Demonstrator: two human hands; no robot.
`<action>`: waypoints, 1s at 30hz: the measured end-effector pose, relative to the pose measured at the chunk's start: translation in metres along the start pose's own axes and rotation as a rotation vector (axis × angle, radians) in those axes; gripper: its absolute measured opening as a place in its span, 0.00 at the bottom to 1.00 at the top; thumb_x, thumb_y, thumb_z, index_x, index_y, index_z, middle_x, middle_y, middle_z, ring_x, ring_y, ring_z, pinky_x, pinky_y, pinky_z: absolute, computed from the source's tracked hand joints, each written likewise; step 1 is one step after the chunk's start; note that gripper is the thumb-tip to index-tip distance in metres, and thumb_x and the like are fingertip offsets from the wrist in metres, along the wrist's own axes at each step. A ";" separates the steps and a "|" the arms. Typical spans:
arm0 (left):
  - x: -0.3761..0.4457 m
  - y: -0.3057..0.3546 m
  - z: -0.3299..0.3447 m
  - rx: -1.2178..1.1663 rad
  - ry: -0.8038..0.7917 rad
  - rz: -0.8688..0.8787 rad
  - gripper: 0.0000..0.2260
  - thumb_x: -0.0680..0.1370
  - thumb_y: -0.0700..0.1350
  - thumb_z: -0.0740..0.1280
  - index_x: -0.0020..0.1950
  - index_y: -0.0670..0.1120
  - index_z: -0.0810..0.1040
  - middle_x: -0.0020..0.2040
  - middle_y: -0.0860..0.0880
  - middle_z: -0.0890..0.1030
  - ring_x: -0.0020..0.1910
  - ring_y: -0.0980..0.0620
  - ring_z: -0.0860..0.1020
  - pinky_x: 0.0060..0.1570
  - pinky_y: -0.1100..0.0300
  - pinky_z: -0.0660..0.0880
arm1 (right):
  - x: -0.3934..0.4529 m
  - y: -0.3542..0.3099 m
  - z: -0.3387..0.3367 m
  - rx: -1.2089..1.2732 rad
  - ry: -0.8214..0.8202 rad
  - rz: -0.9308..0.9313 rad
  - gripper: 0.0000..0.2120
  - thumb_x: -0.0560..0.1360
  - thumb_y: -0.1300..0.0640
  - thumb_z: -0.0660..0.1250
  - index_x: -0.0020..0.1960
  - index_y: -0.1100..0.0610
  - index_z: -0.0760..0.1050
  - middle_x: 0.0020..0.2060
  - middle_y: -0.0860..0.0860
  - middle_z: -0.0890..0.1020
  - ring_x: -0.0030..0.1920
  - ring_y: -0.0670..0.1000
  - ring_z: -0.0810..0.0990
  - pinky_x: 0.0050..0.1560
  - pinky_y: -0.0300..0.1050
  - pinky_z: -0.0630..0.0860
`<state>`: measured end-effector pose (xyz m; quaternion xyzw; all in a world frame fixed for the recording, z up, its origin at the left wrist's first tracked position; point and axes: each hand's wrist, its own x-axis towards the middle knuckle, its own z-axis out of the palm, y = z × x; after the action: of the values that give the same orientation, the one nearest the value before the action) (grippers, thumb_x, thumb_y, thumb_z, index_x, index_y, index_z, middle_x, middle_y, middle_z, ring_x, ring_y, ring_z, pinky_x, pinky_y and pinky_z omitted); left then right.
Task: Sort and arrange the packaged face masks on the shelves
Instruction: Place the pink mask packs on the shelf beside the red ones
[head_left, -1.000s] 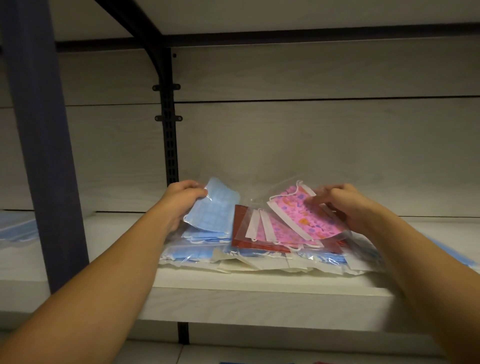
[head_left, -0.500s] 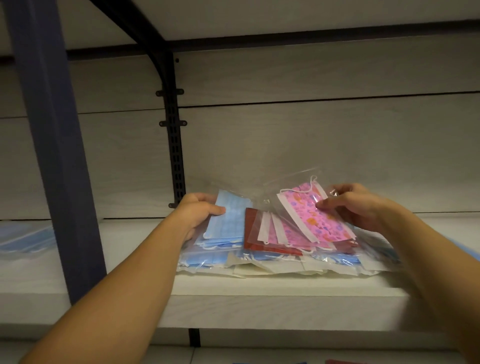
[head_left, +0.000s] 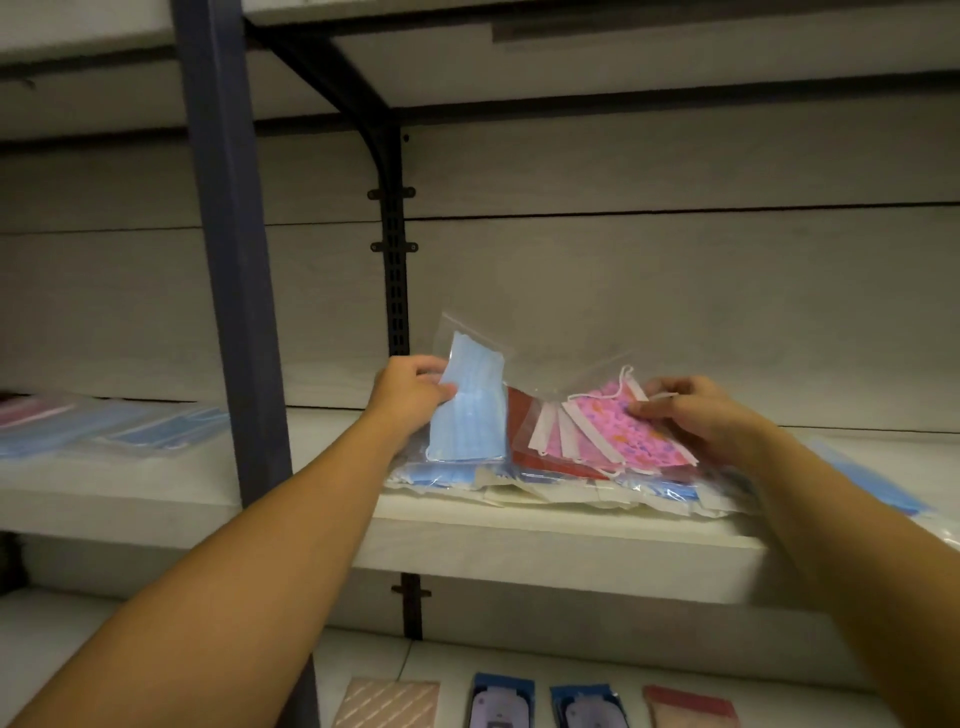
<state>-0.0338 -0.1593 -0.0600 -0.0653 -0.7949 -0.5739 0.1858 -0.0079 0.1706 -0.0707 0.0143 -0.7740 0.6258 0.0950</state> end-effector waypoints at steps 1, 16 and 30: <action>-0.003 0.001 -0.003 0.001 0.012 -0.014 0.16 0.75 0.38 0.75 0.61 0.47 0.81 0.57 0.47 0.82 0.54 0.47 0.81 0.54 0.53 0.80 | -0.002 -0.001 0.000 0.038 -0.003 0.005 0.06 0.72 0.67 0.75 0.46 0.61 0.80 0.33 0.57 0.81 0.29 0.53 0.81 0.29 0.42 0.78; -0.070 0.041 -0.073 -0.169 0.072 -0.010 0.15 0.76 0.34 0.73 0.58 0.48 0.76 0.53 0.49 0.80 0.52 0.48 0.81 0.56 0.51 0.80 | -0.036 -0.057 0.039 0.359 -0.143 -0.090 0.22 0.63 0.70 0.74 0.56 0.65 0.76 0.40 0.58 0.84 0.38 0.53 0.83 0.35 0.41 0.82; -0.124 0.051 -0.162 -0.196 0.187 0.005 0.08 0.74 0.35 0.74 0.51 0.43 0.82 0.48 0.46 0.86 0.51 0.45 0.85 0.50 0.52 0.82 | -0.066 -0.102 0.118 0.347 -0.313 -0.115 0.16 0.72 0.70 0.72 0.60 0.68 0.77 0.47 0.59 0.85 0.46 0.57 0.86 0.43 0.48 0.84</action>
<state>0.1329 -0.2808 -0.0163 -0.0316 -0.7141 -0.6518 0.2532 0.0559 0.0275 -0.0065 0.1715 -0.6582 0.7330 0.0055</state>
